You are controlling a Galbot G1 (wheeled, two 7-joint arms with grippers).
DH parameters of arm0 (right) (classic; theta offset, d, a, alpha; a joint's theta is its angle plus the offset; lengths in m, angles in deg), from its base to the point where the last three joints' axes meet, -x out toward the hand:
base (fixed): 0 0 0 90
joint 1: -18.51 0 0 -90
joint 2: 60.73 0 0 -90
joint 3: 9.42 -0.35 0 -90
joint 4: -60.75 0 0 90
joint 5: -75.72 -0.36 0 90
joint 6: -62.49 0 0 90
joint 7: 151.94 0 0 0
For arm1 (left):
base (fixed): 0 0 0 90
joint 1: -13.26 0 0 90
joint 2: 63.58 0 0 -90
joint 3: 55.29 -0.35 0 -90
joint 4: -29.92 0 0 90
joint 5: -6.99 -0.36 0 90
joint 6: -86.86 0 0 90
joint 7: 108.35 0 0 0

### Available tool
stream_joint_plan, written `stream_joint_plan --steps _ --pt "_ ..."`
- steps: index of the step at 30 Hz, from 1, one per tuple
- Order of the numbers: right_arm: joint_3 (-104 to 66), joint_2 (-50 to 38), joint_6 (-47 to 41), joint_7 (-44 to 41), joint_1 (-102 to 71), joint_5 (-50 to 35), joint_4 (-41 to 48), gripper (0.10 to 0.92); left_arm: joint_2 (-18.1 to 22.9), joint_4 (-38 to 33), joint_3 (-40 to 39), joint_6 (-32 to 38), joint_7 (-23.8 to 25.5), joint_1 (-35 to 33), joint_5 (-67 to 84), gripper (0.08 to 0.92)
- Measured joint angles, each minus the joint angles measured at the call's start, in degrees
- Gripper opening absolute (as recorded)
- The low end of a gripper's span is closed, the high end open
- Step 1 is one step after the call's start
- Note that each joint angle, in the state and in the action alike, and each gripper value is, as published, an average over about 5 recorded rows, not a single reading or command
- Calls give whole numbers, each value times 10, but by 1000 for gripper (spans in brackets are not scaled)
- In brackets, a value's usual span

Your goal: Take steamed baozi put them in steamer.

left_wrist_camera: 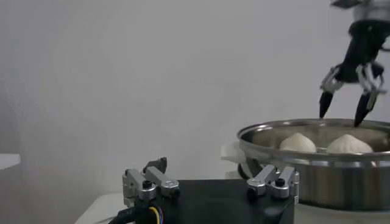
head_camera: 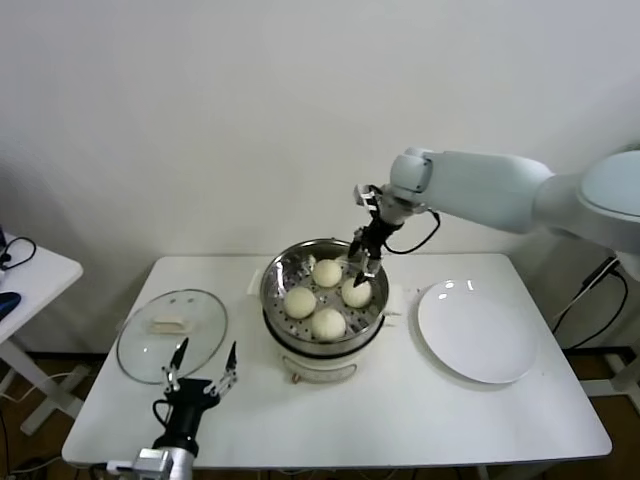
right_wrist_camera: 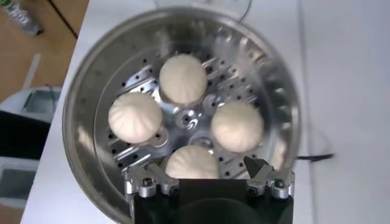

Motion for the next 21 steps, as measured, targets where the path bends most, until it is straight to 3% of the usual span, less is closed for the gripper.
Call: stream_joint_plan --steps 13,21 --pt "-96 -167 -6 95 22 41 -134 823 1 -1 7 -12 -9 24 -1 823" --pt "-216 -302 7 196 -65 102 -230 823 3 3 9 -14 -5 39 -1 823"
